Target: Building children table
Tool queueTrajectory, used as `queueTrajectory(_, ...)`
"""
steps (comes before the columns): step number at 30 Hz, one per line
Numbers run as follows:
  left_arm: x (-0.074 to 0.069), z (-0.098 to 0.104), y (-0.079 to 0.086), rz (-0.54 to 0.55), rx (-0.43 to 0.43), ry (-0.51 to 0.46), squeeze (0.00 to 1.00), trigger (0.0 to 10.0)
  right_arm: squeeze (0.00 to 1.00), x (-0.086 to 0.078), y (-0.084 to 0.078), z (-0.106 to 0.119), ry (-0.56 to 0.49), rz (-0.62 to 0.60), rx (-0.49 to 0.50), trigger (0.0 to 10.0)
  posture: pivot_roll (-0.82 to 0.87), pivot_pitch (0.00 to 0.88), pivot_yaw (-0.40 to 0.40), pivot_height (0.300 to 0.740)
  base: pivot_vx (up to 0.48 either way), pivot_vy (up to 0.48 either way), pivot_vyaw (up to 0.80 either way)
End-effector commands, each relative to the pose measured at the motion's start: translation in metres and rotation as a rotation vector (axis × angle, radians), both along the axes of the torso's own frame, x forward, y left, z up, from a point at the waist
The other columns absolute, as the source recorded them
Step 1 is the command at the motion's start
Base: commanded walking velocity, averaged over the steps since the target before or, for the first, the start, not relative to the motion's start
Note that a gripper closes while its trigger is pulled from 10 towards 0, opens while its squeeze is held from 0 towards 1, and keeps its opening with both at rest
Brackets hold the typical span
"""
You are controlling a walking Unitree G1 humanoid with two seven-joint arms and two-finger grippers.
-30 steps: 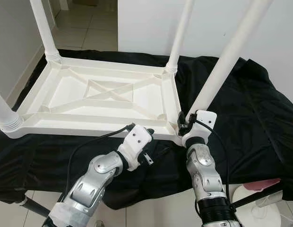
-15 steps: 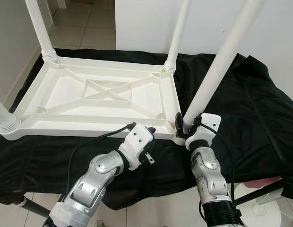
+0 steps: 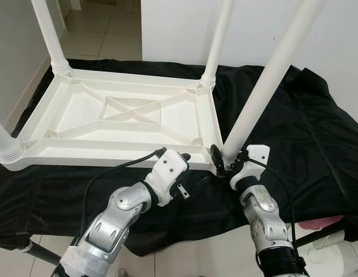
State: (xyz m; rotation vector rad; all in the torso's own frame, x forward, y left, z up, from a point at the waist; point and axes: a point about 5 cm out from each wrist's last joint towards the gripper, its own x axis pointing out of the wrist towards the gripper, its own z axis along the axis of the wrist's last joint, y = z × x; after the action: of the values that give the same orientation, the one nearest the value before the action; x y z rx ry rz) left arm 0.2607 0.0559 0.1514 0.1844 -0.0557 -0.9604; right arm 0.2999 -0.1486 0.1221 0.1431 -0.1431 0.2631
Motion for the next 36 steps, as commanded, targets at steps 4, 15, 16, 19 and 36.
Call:
queueTrajectory(4,-0.005,-0.001,-0.003,-0.064,0.019,0.011,0.0,10.0,0.0,0.002,-0.007,-0.001,-0.032,0.055,-0.057,10.0,0.03,0.068,-0.081,0.74,0.0,0.0,0.0)
queueTrajectory(15,-0.004,-0.001,-0.005,-0.074,0.031,0.01,0.0,10.0,0.0,0.021,-0.02,0.008,-0.058,0.184,-0.163,10.0,0.03,0.061,-0.073,0.74,0.0,0.0,0.0)
queueTrajectory(16,-0.004,-0.001,-0.005,-0.078,0.035,0.009,0.0,10.0,0.0,0.024,-0.021,0.009,-0.055,0.211,-0.184,10.0,0.03,0.061,-0.073,0.74,0.0,0.0,0.0)
queueTrajectory(19,-0.004,0.0,-0.006,-0.083,0.041,0.005,0.0,10.0,0.0,0.028,-0.021,0.009,-0.051,0.276,-0.214,10.0,0.03,0.059,-0.073,0.74,0.0,0.0,0.0)
queueTrajectory(36,-0.006,0.0,-0.008,-0.077,0.039,0.004,0.0,10.0,0.0,0.035,-0.016,0.002,-0.027,0.336,-0.231,0.0,0.05,0.061,-0.088,0.74,0.0,0.0,0.0)
